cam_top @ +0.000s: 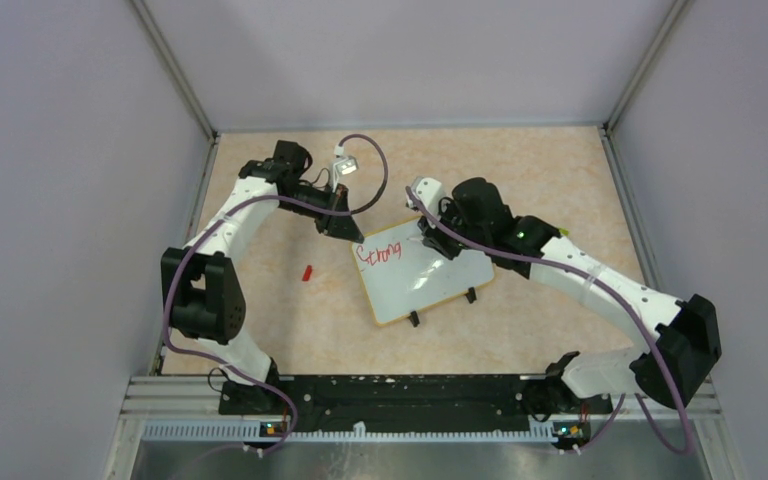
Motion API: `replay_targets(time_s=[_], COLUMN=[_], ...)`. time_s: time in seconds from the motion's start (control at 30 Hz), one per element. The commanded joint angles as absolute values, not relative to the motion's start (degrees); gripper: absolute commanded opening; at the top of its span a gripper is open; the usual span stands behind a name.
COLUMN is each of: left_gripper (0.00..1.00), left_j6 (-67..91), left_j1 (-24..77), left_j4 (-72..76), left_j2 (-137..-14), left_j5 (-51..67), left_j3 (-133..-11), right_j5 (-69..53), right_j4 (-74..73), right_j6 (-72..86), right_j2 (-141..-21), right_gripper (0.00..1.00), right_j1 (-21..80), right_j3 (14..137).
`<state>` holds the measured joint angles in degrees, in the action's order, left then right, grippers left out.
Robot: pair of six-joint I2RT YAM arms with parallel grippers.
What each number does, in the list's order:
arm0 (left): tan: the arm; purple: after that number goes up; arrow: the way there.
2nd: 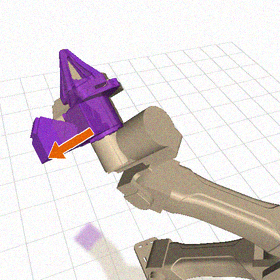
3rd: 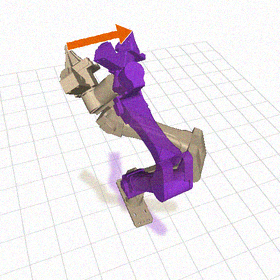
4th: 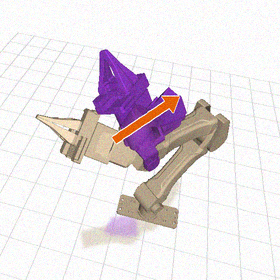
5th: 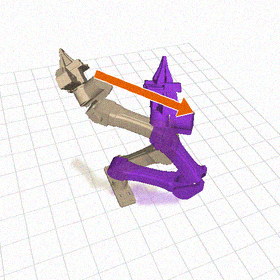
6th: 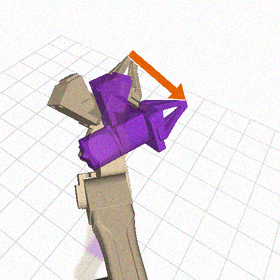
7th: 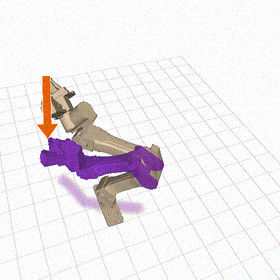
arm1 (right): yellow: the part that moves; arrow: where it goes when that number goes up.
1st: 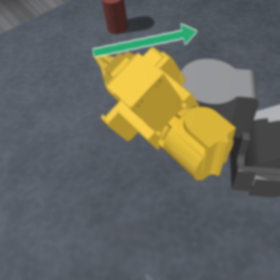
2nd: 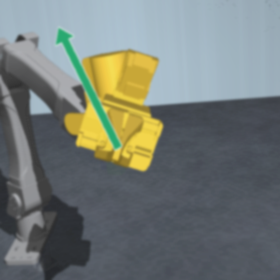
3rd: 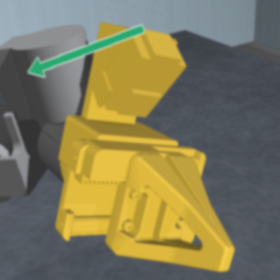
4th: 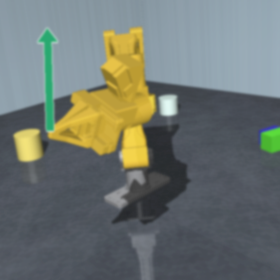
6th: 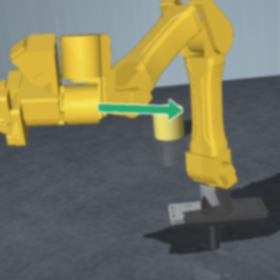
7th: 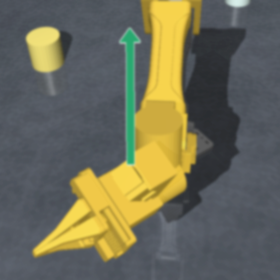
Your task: Write a sentence on the whiteboard
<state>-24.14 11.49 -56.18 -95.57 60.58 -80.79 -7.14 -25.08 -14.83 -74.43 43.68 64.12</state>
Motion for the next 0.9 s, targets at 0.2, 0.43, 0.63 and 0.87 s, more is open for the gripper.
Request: replay_targets(time_s=[0.2,0.43,0.63,0.87], left_gripper=[0.00,0.00,0.00,0.00], left_j6=[-24.8,-24.8,-24.7,-24.7], left_j1=[11.6,11.6,11.6,11.6], left_j4=[-55.6,-55.6,-55.5,-55.6], left_j2=[-95.1,-95.3,-95.2,-95.2], left_j5=[61.5,61.4,61.4,61.4], left_j3=[-81.6,-81.7,-81.5,-81.5], right_j5=[-8.0,-7.8,-7.0,-5.3], right_j4=[-24.8,-24.5,-24.0,-23.5], right_j6=[-14.9,-14.9,-14.9,-15.6], right_j2=[-73.4,-73.5,-74.1,-74.9], right_gripper=[0.00,0.00,0.00,0.00], right_j1=[43.2,43.2,43.2,43.2], right_j3=[61.4,62.1,64.4,66.0])
